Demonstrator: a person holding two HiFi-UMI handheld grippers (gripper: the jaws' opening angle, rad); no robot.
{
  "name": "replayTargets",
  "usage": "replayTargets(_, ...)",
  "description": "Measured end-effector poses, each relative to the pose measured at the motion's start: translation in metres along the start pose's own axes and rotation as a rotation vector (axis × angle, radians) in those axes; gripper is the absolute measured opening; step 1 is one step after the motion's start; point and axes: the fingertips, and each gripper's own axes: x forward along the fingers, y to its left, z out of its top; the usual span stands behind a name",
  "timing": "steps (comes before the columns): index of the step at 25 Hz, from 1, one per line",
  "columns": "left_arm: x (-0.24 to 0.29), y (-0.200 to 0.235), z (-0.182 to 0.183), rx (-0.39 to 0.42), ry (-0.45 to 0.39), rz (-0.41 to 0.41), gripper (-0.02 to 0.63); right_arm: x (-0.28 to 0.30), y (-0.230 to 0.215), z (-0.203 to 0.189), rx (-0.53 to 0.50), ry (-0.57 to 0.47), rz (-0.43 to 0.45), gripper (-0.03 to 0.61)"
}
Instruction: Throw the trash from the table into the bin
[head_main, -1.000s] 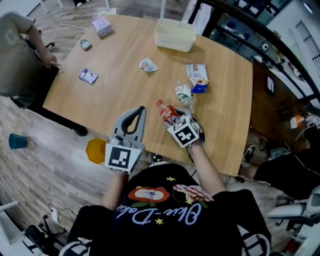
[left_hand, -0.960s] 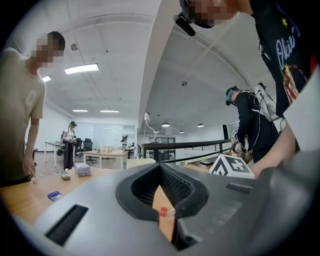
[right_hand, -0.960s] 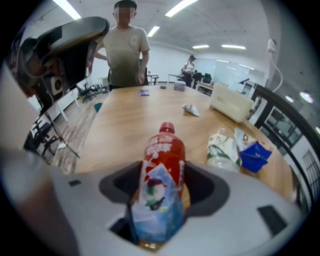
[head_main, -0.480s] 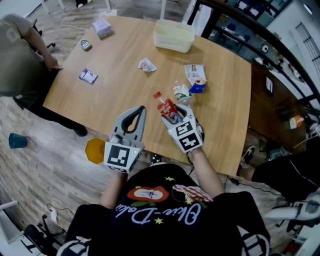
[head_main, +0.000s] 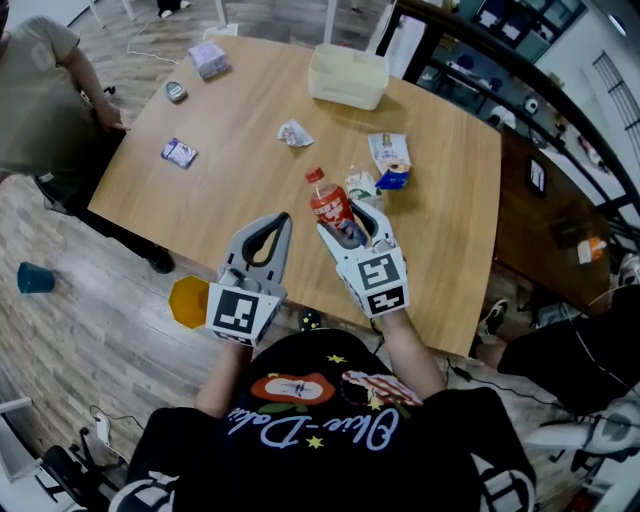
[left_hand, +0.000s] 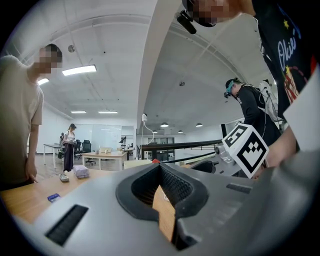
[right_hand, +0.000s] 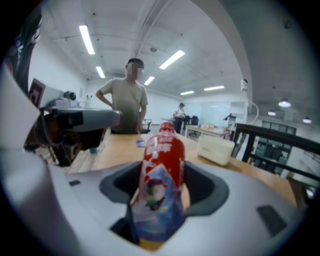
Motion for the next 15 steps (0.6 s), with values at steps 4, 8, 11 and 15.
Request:
replayTargets(4, -0.003, 0.001, 0.000, -0.004, 0.001, 0.009, 0.011, -0.008, 0.003, 0.015, -0.005, -0.070, -0.006, 0.279)
replayTargets(8, -0.006, 0.003, -0.001, -0.009, 0.007, 0.022, 0.011, -0.011, 0.005, 0.025, 0.027, -0.123, 0.005, 0.279)
replayTargets(11, -0.008, 0.007, -0.003, -0.011, 0.013, 0.040, 0.011, -0.012, 0.005, 0.031, 0.047, -0.167, 0.021, 0.279)
replayTargets(15, -0.010, 0.012, -0.004, -0.009, 0.013, 0.060, 0.011, -0.014, 0.013, 0.045, 0.048, -0.240, 0.057, 0.279)
